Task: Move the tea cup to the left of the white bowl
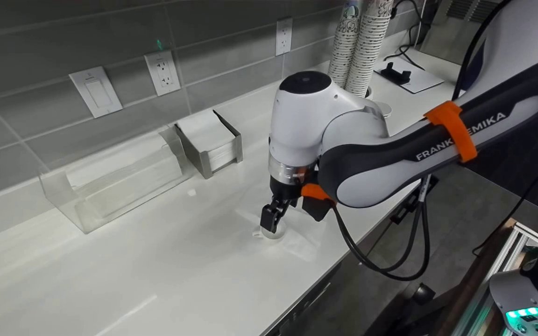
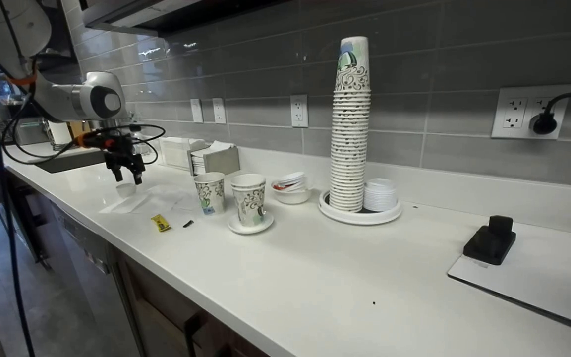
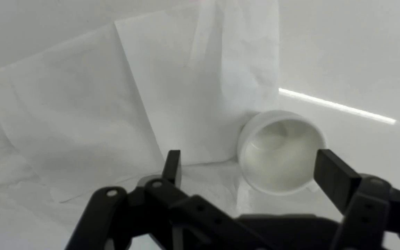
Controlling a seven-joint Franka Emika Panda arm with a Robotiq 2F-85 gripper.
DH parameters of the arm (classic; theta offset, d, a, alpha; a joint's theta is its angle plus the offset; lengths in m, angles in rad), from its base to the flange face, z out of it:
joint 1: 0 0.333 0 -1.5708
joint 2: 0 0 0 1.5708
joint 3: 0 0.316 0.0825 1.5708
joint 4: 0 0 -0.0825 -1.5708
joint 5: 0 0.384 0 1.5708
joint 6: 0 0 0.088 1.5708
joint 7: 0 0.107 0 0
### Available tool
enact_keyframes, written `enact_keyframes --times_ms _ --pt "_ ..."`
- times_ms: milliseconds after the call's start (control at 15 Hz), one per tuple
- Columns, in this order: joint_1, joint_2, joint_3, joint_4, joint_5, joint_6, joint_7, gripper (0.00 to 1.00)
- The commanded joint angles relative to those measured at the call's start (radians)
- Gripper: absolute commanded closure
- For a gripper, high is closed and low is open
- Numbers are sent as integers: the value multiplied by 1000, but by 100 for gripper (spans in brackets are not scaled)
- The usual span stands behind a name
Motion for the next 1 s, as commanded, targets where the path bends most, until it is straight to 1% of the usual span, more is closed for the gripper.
enact_keyframes --times_ms 0,67,133,267,333,400,533,733,867,933 --pt "40 53 -44 69 -25 -37 -5 15" --pt "45 57 -51 73 -24 -41 -5 20" --pt "47 63 -59 77 -24 -44 -6 32" --pt "49 72 -69 82 -17 -53 -7 48" --pt "50 77 -74 82 -16 -54 -7 59" --pt "48 81 -74 82 -9 -58 -12 67" --pt "46 90 -73 88 2 -68 -21 81" --pt "36 100 -54 99 41 -104 -60 100" --pt "29 100 -39 120 76 -129 -94 99" --pt "29 95 -30 132 96 -144 -107 100"
